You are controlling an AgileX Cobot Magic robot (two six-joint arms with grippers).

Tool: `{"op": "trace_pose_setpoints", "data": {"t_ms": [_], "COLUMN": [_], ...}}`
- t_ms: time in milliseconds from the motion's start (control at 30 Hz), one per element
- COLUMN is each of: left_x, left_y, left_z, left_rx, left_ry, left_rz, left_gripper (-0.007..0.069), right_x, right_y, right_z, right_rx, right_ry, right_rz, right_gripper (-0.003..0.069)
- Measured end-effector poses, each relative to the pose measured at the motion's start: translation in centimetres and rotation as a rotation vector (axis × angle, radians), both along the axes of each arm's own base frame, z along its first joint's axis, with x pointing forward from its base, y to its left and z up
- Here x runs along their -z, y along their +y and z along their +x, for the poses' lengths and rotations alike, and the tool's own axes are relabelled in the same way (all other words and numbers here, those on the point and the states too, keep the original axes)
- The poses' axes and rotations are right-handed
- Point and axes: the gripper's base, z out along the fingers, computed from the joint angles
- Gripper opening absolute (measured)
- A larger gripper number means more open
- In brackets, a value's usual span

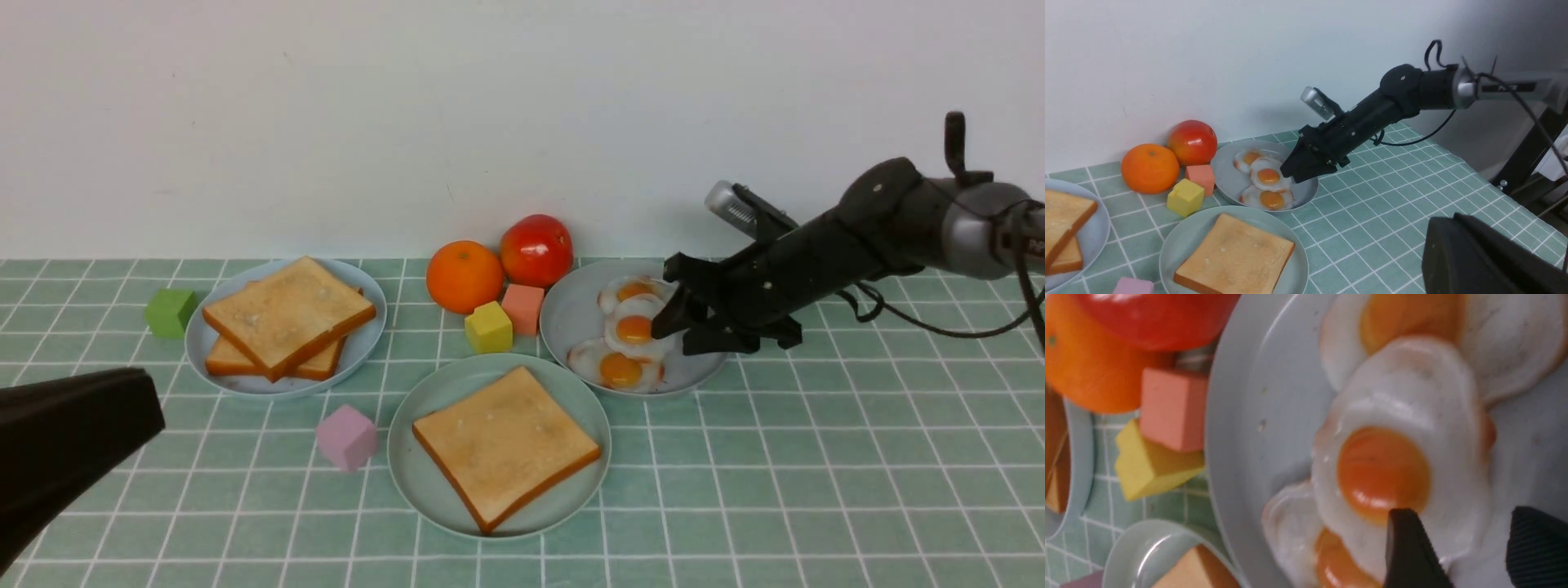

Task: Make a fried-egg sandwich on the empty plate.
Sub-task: Use the right arm to grab a fried egg

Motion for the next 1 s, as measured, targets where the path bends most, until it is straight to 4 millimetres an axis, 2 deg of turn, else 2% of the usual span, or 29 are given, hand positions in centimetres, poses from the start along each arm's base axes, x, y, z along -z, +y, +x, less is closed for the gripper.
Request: {"op": "trace_pose_setpoints", "data": {"t_ms": [567, 733, 833, 1000], "left_x": [0.0, 0.0, 0.01, 0.01], "left_y": [0.0, 0.0, 0.0, 0.01], "left_z": [0.0, 0.0, 0.0, 0.0], "left_rx": [0.0, 0.0, -0.001, -0.001], "left_ry": [0.002, 0.002, 0.003, 0.002], "left_rz": [-0.002, -0.002, -0.002, -0.001], "left_gripper": [-0.0013, -0.0013, -0.0013, -0.0013], "right_x": [0.84, 0.91, 1.0, 0.3], "right_y": [0.02, -0.04, -0.12, -0.41], "right_z": [0.85, 0.86, 0.84, 0.75], "right_rx": [0.077, 0.077, 0.077, 0.072], "right_ry": [0.0, 0.002, 0.006, 0.005], "right_rz": [0.065, 0.064, 0.063, 0.077], "right_gripper": [0.0337, 0.0251, 0.0132, 0.0107]}}
